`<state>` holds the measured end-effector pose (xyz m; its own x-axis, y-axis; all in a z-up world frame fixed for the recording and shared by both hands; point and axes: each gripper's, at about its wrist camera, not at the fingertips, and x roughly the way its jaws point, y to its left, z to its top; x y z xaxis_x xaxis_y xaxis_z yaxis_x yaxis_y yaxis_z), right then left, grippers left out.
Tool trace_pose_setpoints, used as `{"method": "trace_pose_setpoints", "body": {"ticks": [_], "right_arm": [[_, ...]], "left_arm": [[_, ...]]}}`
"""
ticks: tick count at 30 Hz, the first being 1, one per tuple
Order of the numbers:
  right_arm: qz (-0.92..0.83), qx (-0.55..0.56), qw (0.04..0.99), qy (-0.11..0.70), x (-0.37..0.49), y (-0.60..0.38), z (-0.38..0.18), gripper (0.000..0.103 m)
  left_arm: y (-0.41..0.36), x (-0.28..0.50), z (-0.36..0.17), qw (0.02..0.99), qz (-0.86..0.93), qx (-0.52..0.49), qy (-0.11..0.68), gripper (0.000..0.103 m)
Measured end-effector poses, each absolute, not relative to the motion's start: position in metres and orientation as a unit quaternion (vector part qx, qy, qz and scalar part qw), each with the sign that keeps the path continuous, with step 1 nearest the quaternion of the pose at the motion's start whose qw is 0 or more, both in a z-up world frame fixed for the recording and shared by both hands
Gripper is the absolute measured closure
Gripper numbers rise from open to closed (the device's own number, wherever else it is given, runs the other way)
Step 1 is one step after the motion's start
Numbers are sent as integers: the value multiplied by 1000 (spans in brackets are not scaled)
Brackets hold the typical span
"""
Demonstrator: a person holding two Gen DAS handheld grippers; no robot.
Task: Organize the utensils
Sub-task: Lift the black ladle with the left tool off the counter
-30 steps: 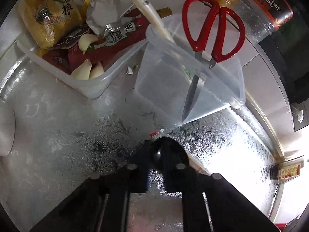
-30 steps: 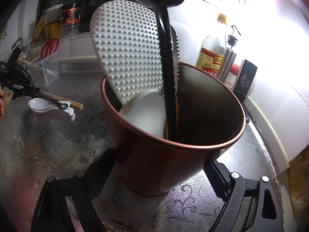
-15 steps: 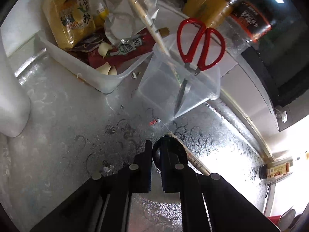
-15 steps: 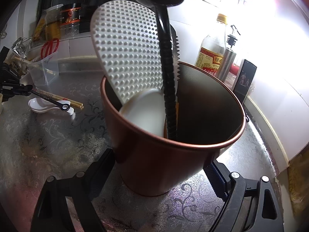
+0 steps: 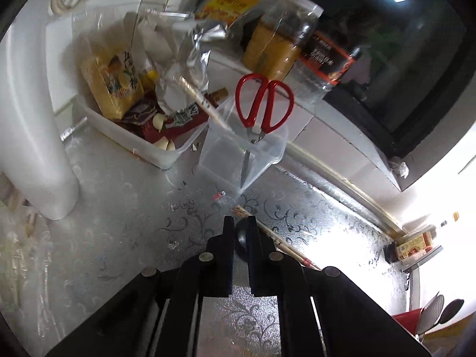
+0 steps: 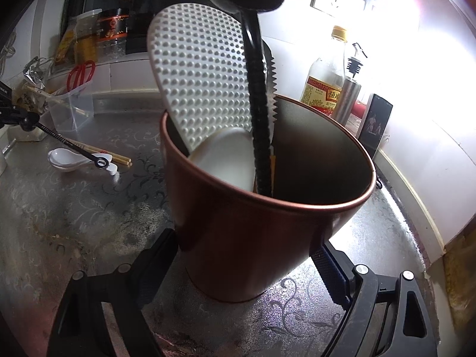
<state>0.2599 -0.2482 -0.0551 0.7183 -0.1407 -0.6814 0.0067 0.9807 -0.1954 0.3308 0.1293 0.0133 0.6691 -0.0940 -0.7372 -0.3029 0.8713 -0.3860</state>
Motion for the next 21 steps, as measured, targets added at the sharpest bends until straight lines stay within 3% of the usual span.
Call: {"method": "trace_pose_setpoints", "body": {"ticks": [8, 14, 15, 17, 18, 21], "right_arm": [[-31, -90, 924, 371, 255, -247, -55, 13], [-24, -89, 925, 370, 255, -249, -54, 13], [-24, -88, 925, 370, 256, -251, -54, 13], [-23, -86, 925, 370, 257, -252, -54, 13], [-23, -86, 925, 370, 258, -253, -54, 13], [-22, -84, 925, 369, 256, -251, -54, 13]], "left_arm": [[118, 329, 25, 900, 51, -226, 369, 96], [123, 338, 8, 879, 30, -261, 398, 95], [126, 342, 0, 871, 36, -271, 408, 94], [132, 348, -15, 860, 47, -281, 422, 81], [135, 350, -23, 854, 54, -287, 431, 70], [143, 361, -44, 835, 60, -310, 451, 68]]}}
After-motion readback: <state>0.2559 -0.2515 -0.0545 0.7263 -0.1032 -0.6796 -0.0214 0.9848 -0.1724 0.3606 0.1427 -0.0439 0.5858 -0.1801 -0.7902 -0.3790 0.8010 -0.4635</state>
